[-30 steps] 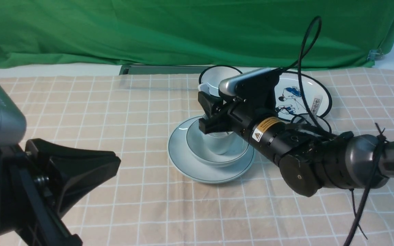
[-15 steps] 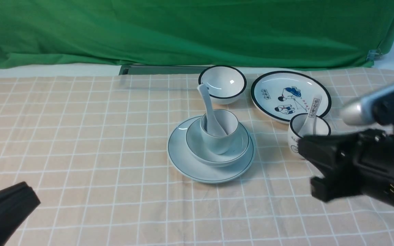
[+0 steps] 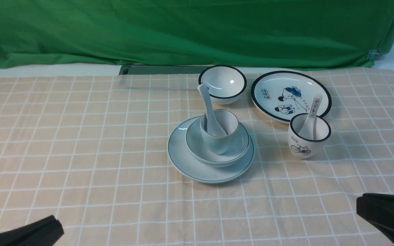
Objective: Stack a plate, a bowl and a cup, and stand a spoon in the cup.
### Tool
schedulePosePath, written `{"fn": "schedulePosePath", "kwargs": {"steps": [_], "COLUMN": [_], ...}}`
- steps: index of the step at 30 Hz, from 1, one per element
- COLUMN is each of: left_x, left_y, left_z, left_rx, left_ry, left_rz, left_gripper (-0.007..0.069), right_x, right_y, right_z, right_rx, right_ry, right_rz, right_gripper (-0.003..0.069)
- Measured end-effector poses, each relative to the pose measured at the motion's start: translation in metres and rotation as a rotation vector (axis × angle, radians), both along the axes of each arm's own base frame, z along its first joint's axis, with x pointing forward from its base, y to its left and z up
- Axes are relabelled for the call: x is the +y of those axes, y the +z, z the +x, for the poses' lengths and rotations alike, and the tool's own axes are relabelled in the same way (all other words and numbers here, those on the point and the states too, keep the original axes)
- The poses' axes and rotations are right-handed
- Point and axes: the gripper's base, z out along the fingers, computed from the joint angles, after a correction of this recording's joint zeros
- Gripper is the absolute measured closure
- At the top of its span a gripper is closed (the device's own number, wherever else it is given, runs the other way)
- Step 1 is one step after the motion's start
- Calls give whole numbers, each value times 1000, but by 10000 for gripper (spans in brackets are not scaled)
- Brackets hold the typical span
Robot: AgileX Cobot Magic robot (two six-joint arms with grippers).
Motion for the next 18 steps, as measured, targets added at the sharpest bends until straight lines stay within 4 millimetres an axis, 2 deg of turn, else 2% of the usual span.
{"fn": "schedulePosePath", "kwargs": {"steps": [3,7,11,13,18], "left_x": [0,0,0,0,0], "left_y": [-3,-3,-3,-3,-3], "left_z": [0,-1,-1,-1,-1], "left_rx": [22,26,28,28,28], "left_ry": [-6,-7,-8,-8,-8], "left_rz": [18,22,24,24,26], "left_gripper": [620,620,620,620,620], "right_x": [0,-5,-29,-42,-61], "right_y": [0,3,5,-7,-63], "right_z": [0,2,1,-5,-30], "right_rx": [1,-97,-200,-233,-334], "right_ry": [0,6,-136,-226,-349], "right_rz": [-1,-89,-127,-125,-155], "right_gripper": [552,553,575,616,642]}}
